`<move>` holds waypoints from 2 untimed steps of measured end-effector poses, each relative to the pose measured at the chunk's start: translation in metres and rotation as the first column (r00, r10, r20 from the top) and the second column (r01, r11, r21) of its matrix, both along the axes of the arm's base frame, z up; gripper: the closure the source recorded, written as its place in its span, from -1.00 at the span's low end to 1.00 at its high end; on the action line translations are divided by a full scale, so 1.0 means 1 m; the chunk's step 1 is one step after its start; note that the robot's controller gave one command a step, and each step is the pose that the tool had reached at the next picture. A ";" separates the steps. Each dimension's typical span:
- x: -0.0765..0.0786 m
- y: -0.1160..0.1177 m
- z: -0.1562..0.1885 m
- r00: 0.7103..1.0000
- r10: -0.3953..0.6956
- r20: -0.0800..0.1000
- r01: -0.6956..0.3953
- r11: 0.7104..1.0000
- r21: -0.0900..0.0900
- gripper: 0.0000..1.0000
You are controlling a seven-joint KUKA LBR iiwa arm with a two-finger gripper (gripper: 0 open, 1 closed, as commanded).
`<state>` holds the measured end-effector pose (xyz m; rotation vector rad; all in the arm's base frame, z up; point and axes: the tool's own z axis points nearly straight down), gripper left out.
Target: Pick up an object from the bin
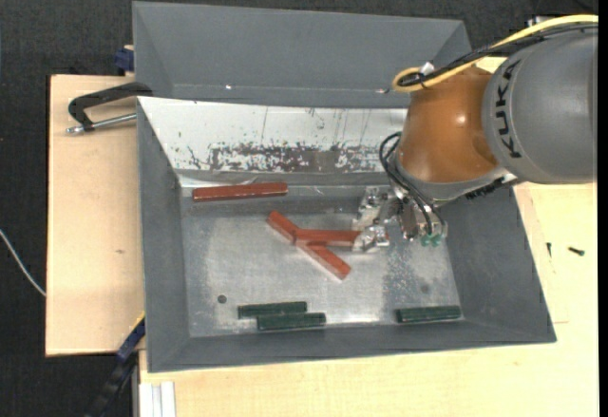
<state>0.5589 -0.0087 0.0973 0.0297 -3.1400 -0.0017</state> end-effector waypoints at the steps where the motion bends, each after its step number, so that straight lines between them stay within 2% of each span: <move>1: 0.046 0.041 -0.022 0.948 0.319 0.006 -0.319 0.948 -0.006 -1.00; 2: 0.045 0.039 -0.019 0.950 0.312 0.002 -0.312 0.950 -0.003 1.00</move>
Offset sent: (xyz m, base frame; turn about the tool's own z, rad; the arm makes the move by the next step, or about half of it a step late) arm 0.0000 0.0000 0.0000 0.0000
